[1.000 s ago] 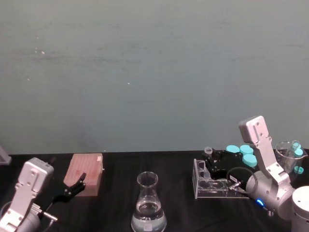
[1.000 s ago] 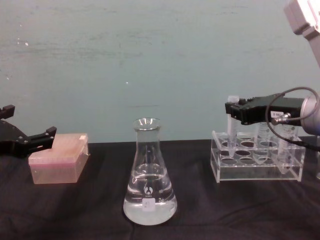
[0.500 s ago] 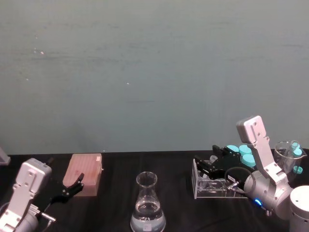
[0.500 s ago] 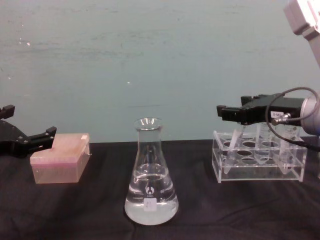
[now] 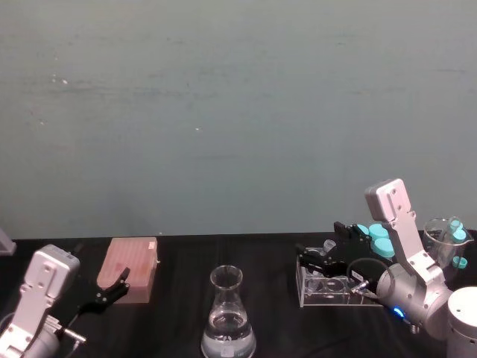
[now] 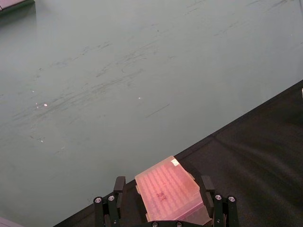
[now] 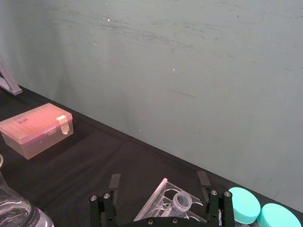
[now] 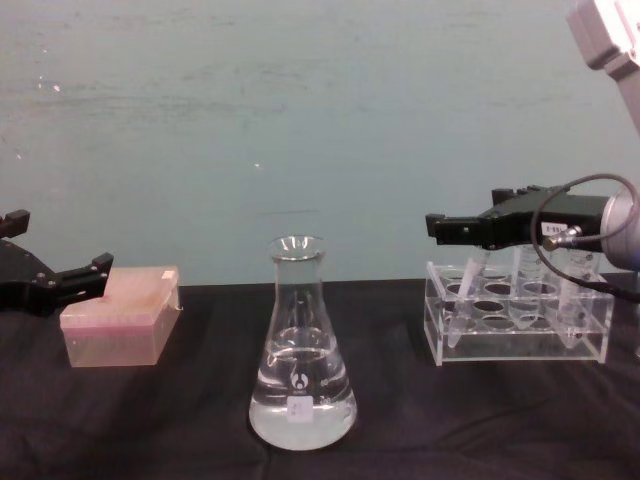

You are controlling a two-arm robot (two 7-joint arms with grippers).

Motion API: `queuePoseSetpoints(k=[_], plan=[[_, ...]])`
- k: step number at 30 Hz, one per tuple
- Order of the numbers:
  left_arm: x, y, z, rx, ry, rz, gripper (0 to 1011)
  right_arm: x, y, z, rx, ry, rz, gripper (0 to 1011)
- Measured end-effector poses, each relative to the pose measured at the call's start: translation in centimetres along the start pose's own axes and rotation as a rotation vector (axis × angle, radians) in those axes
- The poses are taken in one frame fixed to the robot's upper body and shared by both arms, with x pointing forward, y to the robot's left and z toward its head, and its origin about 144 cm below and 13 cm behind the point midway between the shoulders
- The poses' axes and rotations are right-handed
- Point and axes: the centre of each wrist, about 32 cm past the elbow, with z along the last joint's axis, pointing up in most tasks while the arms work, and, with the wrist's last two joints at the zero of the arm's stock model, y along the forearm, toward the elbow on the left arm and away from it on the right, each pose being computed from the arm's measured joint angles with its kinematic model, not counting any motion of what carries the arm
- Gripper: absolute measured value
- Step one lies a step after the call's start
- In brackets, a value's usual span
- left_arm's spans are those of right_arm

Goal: Pour the liquid from the test tube into the beaker using one hand.

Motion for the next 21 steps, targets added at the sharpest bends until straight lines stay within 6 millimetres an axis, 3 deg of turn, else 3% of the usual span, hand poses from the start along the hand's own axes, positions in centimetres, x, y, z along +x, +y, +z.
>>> queuePoseSetpoints(k=[21], plan=[[0.00,0.00,0.00,0.000,0.000,0.000,1000,0.00,0.00,0.00,0.000,0.000,0.000,1002]])
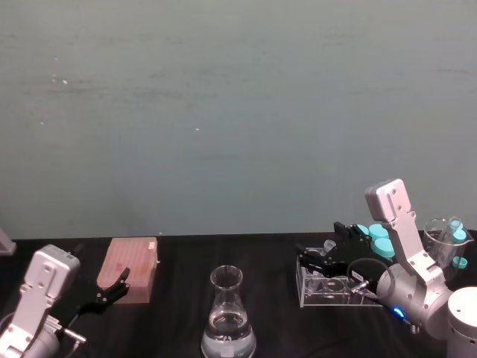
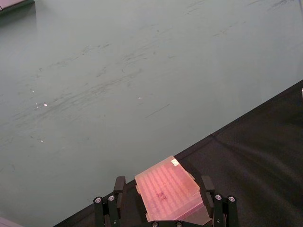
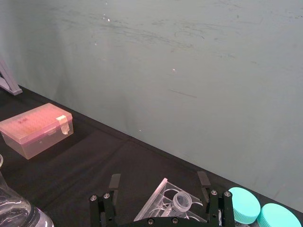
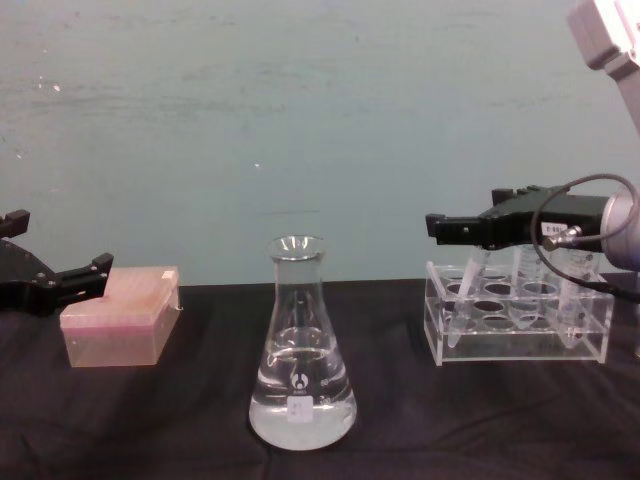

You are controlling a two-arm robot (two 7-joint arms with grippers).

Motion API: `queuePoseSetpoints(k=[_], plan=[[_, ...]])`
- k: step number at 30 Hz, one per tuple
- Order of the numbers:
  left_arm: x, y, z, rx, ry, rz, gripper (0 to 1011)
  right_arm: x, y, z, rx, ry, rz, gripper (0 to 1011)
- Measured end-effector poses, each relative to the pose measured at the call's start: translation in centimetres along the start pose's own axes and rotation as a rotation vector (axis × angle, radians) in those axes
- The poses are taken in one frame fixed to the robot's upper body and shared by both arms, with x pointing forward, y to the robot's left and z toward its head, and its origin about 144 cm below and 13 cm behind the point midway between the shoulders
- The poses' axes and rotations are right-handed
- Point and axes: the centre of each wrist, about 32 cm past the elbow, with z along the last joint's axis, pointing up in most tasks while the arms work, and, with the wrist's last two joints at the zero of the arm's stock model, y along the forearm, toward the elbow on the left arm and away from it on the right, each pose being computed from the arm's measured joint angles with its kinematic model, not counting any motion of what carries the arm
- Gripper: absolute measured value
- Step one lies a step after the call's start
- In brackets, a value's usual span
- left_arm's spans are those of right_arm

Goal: Pour the liquid from the test tube into the beaker using one hand.

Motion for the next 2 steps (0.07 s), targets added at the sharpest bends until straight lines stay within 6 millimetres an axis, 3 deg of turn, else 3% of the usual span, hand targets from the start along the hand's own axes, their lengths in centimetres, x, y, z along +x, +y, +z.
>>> queuePoseSetpoints(k=[2], plan=[[0.00,0.00,0.00,0.000,0.000,0.000,1000,0.00,0.00,0.00,0.000,0.000,0.000,1002]])
